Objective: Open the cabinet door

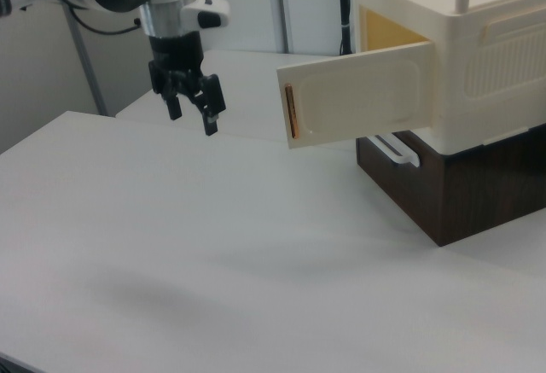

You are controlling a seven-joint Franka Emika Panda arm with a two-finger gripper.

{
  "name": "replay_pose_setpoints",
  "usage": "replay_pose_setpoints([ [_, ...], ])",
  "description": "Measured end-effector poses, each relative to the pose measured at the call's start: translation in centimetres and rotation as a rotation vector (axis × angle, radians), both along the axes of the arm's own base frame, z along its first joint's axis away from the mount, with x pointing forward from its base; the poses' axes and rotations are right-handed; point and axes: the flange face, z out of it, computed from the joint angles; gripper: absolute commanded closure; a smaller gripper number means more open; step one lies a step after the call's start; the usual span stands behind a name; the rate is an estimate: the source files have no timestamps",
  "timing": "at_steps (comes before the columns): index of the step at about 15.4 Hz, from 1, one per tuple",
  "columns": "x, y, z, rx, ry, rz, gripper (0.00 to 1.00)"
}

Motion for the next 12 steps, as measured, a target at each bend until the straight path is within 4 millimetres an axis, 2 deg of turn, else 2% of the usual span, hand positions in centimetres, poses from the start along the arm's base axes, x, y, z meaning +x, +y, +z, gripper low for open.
replay_pose_setpoints([
  [3,0.0,-0.6,1.4,0.002,-0.031,-0.001,0.00],
  [7,0.2,0.3,1.2,0.003,-0.027,0.016,0.00],
  [12,0.4,0.4,0.9,0.003,-0.022,0.017,0.00],
])
